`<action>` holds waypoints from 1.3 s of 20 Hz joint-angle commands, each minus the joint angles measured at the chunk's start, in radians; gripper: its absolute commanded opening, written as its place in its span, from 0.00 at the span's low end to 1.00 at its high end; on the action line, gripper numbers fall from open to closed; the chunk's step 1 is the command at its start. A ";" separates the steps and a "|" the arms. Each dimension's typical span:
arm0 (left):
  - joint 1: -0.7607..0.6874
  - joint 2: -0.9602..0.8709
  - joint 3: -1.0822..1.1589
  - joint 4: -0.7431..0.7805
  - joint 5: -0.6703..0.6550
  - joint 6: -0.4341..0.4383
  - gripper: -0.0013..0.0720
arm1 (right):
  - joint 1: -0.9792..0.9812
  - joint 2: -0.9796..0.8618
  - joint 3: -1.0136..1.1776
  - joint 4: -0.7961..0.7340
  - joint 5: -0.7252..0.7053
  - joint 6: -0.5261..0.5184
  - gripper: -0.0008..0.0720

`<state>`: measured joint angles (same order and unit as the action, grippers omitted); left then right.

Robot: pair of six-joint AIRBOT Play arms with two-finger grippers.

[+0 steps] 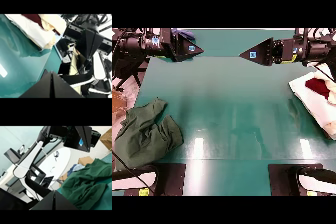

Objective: Fold the shirts.

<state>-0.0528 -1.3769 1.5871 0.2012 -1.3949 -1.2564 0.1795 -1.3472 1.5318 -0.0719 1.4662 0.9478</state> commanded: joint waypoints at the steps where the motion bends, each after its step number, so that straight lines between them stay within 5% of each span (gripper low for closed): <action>1: 0.000 0.000 0.001 0.000 0.000 0.000 0.05 | 0.000 0.001 0.000 0.000 0.000 0.000 0.05; 4: 0.000 -0.001 0.001 0.001 0.059 0.010 0.05 | 0.000 0.000 0.000 0.001 -0.007 0.000 0.06; 7: 0.002 0.000 0.001 -0.013 0.106 -0.011 0.05 | 0.011 0.001 0.000 0.040 -0.177 0.034 0.06; 16: 0.003 0.000 0.001 -0.137 0.076 -0.059 0.05 | 0.138 0.001 0.000 0.071 -0.136 0.038 0.06; 18: 0.026 0.010 0.002 0.119 -0.022 -0.158 0.05 | 0.114 0.001 0.000 0.069 -0.114 0.039 0.06; 19: 0.040 0.029 0.001 0.402 -0.079 -0.242 0.05 | 0.091 0.001 0.000 0.071 -0.095 0.049 0.06; 21: 0.040 0.098 -0.007 1.012 -0.197 -0.398 0.05 | 0.035 0.001 0.000 0.069 -0.035 0.081 0.23; 22: 0.048 0.137 -0.013 1.140 -0.248 -0.404 0.15 | 0.008 0.001 0.000 0.069 -0.002 0.088 0.30; 23: 0.058 0.171 -0.025 1.207 -0.283 -0.412 0.65 | -0.014 0.001 0.000 0.069 0.018 0.093 0.36; 24: 0.071 0.201 -0.048 1.280 -0.314 -0.428 1.00 | -0.029 0.001 0.000 0.069 0.024 0.094 0.42; 26: 0.108 0.242 -0.108 1.401 -0.356 -0.426 1.00 | -0.047 0.001 0.000 0.069 0.031 0.094 0.53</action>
<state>0.0185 -1.2041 1.5333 1.2163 -1.6325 -1.6169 0.1707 -1.3468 1.5318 -0.0029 1.4559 1.0306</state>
